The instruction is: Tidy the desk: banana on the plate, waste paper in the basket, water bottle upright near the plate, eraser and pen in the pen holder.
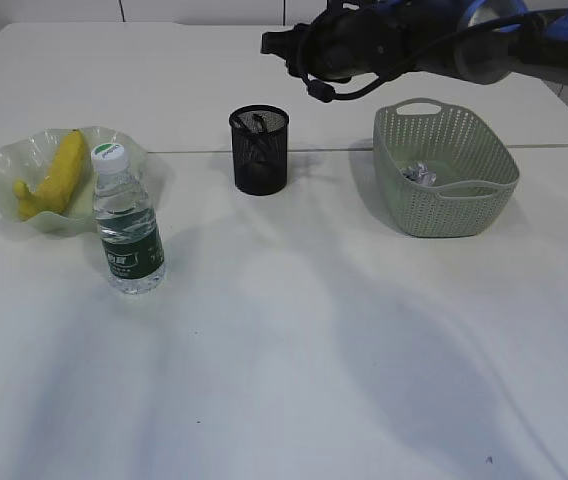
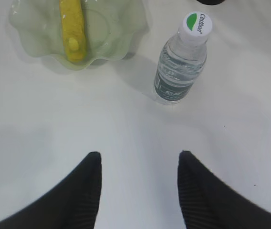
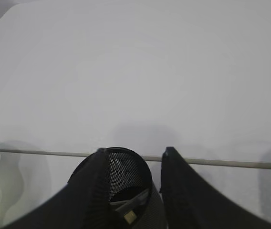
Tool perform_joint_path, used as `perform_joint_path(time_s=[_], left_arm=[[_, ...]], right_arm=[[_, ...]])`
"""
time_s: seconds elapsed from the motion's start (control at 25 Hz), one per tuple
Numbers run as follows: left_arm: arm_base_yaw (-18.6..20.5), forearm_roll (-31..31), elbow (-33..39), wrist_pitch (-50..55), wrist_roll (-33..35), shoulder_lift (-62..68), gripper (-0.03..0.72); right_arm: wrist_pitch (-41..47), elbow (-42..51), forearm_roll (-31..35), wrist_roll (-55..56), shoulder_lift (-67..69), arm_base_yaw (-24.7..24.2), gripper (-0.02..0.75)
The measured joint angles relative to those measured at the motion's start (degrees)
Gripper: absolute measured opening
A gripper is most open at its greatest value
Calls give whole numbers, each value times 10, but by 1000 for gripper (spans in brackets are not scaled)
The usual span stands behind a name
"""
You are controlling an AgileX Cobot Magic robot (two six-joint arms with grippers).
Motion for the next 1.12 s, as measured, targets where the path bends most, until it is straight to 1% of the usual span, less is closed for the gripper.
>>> perform_joint_path(time_s=[0.12,0.36,0.52,0.64,0.88,1.12], left_arm=[[0,0,0,0,0,0,359],[0,0,0,0,0,0,359],[0,0,0,0,0,0,359],[0,0,0,2,0,0,359],[0,0,0,16,0,0,359],[0,0,0,16,0,0,359]], right_arm=[[12,-1,0,0,0,0,272],[103,-1,1,-1,-1,0,272],[153,-2,6,-39,-15,0,272],[209,-20,26,-83,-23,0,272],[305,-46,95,-151,-29,0,272],[388,-47,109,-193,-32,-4,258]])
